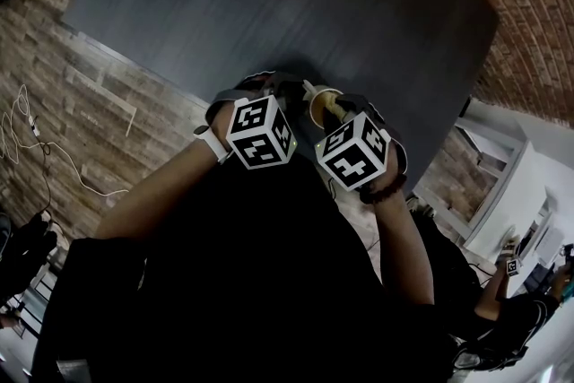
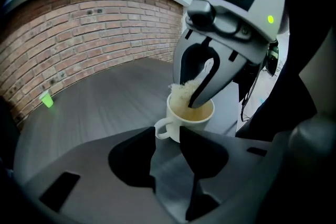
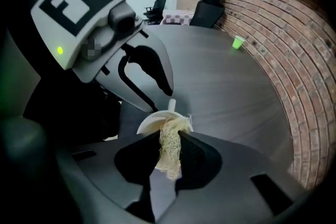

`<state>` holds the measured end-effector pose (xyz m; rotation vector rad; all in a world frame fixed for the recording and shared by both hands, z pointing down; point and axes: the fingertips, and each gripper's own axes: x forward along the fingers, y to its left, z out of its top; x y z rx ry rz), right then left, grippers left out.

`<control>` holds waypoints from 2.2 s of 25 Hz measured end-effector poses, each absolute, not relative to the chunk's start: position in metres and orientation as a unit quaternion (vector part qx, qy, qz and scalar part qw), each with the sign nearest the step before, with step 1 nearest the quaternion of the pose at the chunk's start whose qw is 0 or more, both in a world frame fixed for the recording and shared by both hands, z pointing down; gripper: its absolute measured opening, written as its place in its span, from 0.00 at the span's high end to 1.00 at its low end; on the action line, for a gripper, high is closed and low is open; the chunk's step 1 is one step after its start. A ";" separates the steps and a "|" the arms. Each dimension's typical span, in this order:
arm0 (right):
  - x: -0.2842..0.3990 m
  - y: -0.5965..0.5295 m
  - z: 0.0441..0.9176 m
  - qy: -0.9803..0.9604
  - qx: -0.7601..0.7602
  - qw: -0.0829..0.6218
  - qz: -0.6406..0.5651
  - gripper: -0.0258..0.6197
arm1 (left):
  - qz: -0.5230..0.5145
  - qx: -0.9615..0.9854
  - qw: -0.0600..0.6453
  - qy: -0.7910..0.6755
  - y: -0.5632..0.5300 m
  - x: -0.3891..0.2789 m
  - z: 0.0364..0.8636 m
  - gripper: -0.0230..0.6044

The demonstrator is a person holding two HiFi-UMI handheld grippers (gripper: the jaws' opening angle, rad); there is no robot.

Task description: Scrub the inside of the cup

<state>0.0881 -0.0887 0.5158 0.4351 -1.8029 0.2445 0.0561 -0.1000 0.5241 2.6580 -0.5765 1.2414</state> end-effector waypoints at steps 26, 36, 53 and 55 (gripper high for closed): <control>0.079 -0.066 0.521 -0.793 0.039 0.608 0.008 0.83 | 0.411 0.890 0.077 -0.183 -0.090 0.056 0.522 0.72; 0.086 -0.073 0.497 -0.793 -0.007 0.591 0.150 0.83 | 0.412 0.885 0.087 -0.197 -0.097 0.047 0.524 0.72; 0.107 -0.093 0.440 -0.853 0.142 0.464 0.195 0.83 | 0.375 0.877 0.103 -0.283 -0.163 0.002 0.488 0.72; 0.103 -0.090 0.461 -0.842 0.142 0.485 0.187 0.83 | 0.368 0.882 0.114 -0.271 -0.155 0.012 0.488 0.72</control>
